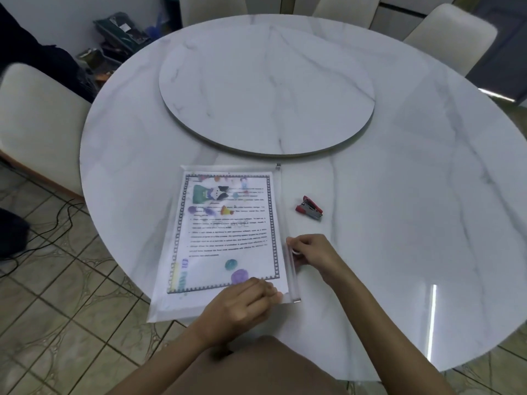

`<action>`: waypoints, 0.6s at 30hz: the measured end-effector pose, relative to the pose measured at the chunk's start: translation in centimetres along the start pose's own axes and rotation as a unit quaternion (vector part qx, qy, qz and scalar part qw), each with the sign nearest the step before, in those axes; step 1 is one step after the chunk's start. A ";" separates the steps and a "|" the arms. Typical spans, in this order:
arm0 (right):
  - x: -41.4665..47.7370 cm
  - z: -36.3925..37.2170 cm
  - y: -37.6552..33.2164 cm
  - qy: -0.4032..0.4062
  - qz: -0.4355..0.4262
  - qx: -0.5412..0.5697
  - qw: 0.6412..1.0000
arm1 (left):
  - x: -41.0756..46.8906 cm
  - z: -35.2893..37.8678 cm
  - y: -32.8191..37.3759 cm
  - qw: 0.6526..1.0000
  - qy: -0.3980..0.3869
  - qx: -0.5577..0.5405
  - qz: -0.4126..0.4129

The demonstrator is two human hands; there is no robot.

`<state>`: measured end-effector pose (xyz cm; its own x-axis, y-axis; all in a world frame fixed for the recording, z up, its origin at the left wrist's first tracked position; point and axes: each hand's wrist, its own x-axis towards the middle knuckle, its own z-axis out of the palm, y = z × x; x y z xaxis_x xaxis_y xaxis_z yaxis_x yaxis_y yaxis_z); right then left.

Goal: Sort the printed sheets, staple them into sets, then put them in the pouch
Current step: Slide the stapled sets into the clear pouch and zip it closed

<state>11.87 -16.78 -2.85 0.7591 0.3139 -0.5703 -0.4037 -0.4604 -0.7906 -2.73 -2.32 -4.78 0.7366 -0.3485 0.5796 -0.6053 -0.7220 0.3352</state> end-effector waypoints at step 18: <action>8.2 0.0 -4.6 0.178 -0.057 -0.023 0.982 | 0.1 -0.8 0.3 0.994 -0.071 -0.047 -0.065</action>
<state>19.90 -12.10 -3.87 0.9319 0.0597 -0.3577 -0.2877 -0.4788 -0.8294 -3.05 -2.15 -4.02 0.8414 -0.3414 0.4190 -0.5231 -0.7094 0.4724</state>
